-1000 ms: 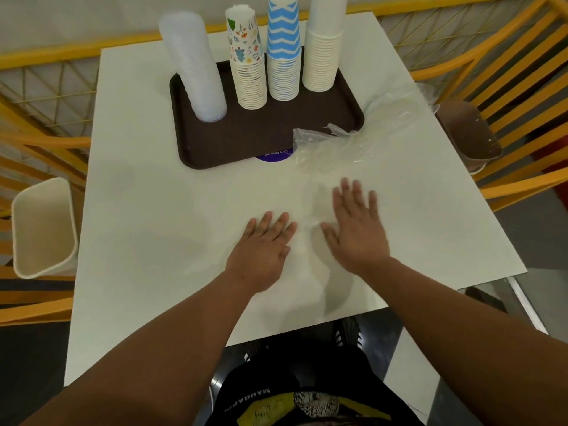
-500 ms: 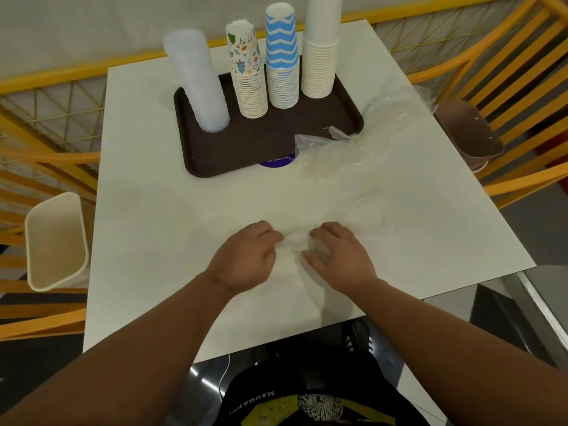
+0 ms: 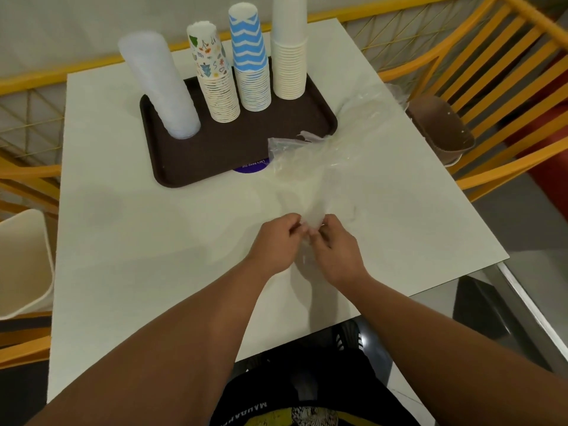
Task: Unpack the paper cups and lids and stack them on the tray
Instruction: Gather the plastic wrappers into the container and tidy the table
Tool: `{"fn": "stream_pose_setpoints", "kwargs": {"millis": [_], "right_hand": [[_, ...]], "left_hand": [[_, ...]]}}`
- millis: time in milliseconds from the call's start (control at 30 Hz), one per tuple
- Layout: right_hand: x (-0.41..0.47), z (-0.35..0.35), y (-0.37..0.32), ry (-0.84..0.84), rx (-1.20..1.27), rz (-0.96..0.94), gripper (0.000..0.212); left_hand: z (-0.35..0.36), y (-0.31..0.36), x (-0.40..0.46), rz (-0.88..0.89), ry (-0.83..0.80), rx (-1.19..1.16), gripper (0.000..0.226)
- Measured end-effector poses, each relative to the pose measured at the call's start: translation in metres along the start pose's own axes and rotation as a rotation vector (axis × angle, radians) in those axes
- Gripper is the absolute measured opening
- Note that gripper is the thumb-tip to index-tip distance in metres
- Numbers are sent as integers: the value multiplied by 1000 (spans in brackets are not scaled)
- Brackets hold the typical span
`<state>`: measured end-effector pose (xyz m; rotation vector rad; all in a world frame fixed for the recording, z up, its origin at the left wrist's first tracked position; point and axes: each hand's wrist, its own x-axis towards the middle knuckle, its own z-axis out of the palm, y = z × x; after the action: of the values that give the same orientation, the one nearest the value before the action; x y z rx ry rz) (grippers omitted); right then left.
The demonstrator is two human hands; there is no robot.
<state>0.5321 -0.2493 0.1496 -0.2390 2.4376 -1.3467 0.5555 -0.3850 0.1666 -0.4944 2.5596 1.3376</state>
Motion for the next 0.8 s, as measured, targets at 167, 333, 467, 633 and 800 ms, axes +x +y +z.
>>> {"fn": "stream_pose_setpoints", "kwargs": {"millis": [167, 333, 467, 633, 800], "right_hand": [[8, -7, 5, 176, 103, 60, 40], [7, -22, 25, 76, -268, -234, 45], [7, -25, 33, -95, -464, -397, 41], [9, -25, 36, -112, -582, -468, 35], [13, -32, 39, -78, -545, -588, 29]], "left_hand": [[7, 9, 12, -35, 44, 166, 21], [13, 8, 18, -50, 19, 236, 16], [14, 7, 17, -34, -1, 269, 18], [1, -14, 2, 176, 20, 282, 41], [7, -30, -1, 430, -47, 557, 48]]}}
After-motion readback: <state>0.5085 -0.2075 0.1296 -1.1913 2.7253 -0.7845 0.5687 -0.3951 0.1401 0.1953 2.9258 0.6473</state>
